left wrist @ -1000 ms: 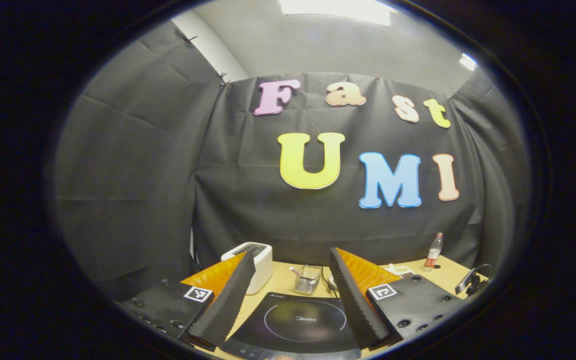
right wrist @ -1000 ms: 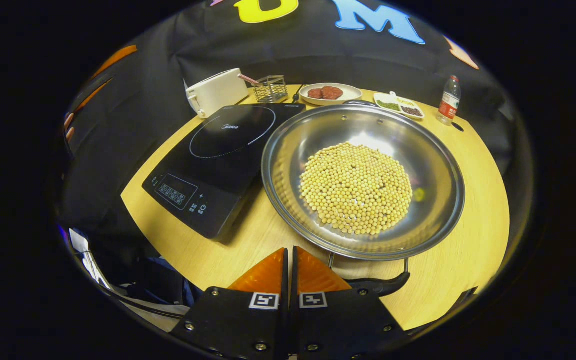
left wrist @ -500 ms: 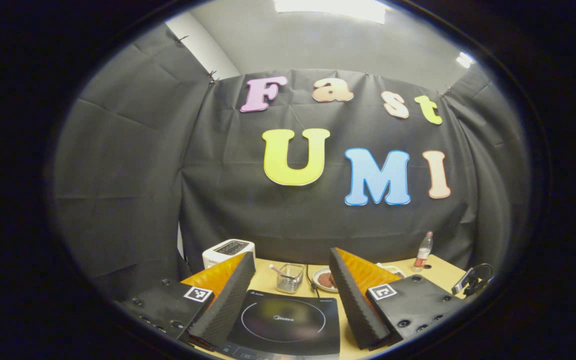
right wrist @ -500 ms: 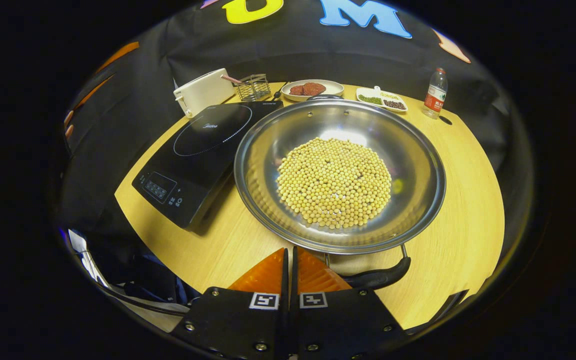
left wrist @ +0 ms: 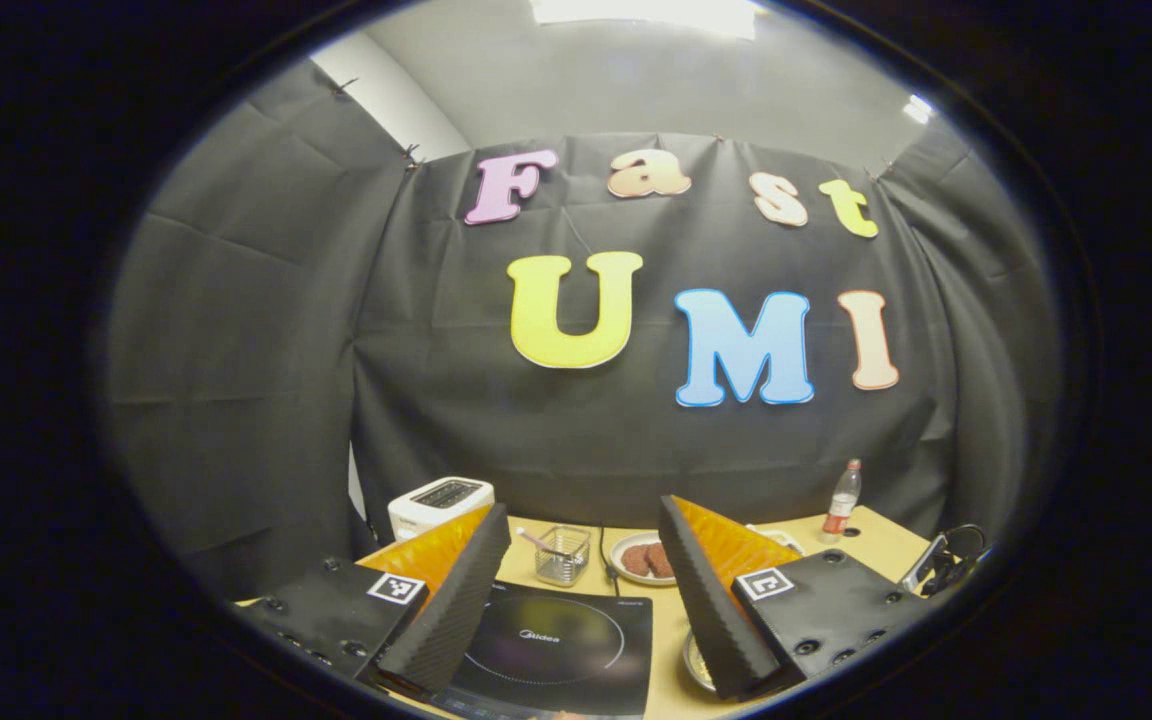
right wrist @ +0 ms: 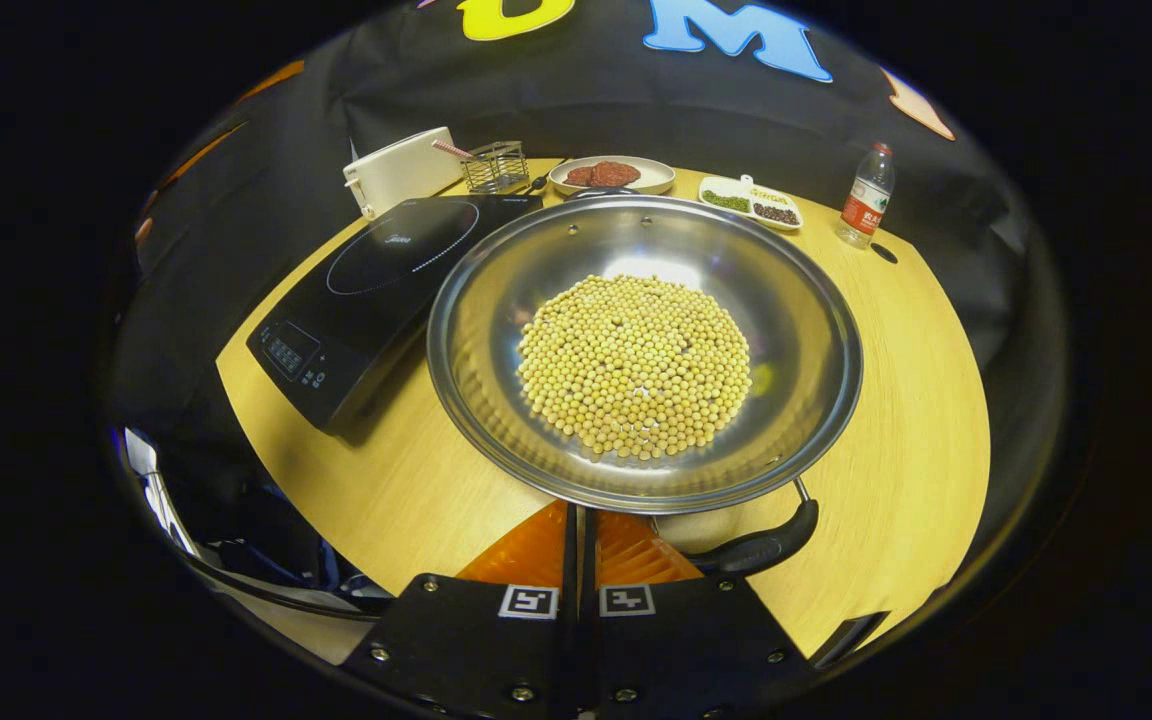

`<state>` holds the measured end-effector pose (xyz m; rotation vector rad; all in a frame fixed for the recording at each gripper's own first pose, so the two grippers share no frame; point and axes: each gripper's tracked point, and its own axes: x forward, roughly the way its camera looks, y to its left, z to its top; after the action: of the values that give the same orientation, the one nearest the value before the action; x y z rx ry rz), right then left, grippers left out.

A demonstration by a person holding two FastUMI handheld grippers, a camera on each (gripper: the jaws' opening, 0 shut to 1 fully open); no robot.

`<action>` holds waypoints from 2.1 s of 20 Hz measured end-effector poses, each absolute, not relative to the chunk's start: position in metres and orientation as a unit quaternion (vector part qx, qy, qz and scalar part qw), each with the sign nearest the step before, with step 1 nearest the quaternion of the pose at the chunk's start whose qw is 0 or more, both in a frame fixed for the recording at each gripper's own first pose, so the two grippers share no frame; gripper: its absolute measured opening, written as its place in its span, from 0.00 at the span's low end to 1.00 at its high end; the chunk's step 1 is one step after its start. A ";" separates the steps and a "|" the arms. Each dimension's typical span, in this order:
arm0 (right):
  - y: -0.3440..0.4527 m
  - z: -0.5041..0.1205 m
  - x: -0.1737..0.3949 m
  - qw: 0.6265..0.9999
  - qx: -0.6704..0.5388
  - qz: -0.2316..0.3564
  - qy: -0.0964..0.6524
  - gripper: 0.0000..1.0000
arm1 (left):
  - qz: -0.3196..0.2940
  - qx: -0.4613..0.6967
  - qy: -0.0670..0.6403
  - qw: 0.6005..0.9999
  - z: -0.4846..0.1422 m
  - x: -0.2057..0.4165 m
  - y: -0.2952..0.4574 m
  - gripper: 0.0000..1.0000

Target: First push the handle of the pot to place it horizontally, then grasp the pot with both hands and set it on the induction cooktop.

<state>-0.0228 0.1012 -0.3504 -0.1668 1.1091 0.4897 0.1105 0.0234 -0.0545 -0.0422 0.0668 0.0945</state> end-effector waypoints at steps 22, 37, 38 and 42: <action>-0.013 -0.362 0.063 0.823 -0.125 0.180 0.524 0.01 | 0.094 0.003 0.046 0.995 -0.055 0.106 -0.041 0.94; -0.045 -0.366 0.130 0.861 -0.051 0.121 0.492 0.01 | 0.134 0.020 0.071 0.988 -0.070 0.101 -0.072 0.94; -0.045 -0.366 0.137 0.866 -0.045 0.115 0.485 0.01 | 0.134 0.023 0.073 0.988 -0.072 0.101 -0.074 0.97; -0.051 -0.360 0.147 0.879 -0.038 0.098 0.465 0.01 | 0.126 0.025 0.090 0.988 -0.089 0.103 -0.080 1.00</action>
<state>0.1472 -0.0505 -0.3602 -0.0796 0.9697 0.2040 0.1028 -0.0799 -0.0891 0.0502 0.1813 0.2531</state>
